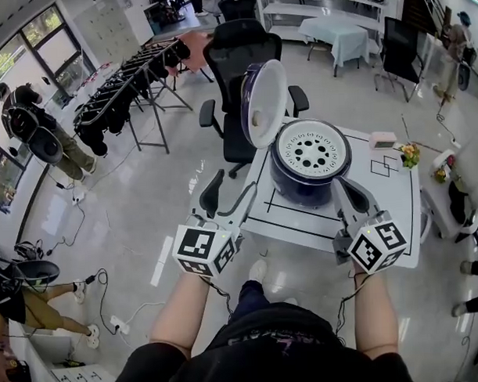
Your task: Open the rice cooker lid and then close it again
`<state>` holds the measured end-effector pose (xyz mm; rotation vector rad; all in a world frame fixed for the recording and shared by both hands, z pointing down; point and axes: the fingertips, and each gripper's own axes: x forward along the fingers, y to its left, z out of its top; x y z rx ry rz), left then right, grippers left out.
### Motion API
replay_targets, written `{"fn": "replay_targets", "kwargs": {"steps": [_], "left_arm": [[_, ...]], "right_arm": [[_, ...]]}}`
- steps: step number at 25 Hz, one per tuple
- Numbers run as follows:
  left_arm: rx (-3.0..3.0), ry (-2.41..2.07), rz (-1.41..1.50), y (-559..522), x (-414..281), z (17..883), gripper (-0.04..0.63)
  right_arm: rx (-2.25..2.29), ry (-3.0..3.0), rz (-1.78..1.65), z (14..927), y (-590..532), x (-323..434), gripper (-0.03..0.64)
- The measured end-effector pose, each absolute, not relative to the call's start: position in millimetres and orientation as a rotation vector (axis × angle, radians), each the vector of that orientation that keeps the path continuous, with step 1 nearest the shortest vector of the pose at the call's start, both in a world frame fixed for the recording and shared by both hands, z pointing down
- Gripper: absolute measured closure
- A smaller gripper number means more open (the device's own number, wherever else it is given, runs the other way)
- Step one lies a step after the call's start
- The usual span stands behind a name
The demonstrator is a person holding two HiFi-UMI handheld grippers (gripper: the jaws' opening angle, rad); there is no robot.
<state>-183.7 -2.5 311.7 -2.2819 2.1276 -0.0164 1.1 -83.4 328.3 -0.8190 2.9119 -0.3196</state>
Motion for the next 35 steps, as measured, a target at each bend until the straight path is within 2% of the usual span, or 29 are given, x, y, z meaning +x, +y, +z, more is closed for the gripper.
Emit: {"fn": "replay_targets", "kwargs": {"steps": [20,35], "left_arm": [[-2.355,2.115,0.030,-136.4,-307.5,323.7,0.322],[-2.548,1.963,-0.033,-243.0,-333.9,351.4,0.327]], "right_arm": [[-1.034,2.881,-0.290,325.1,-183.4,-72.3,0.615],[-1.246,2.813,-0.306,337.6,-235.7,-97.5,0.615]]}}
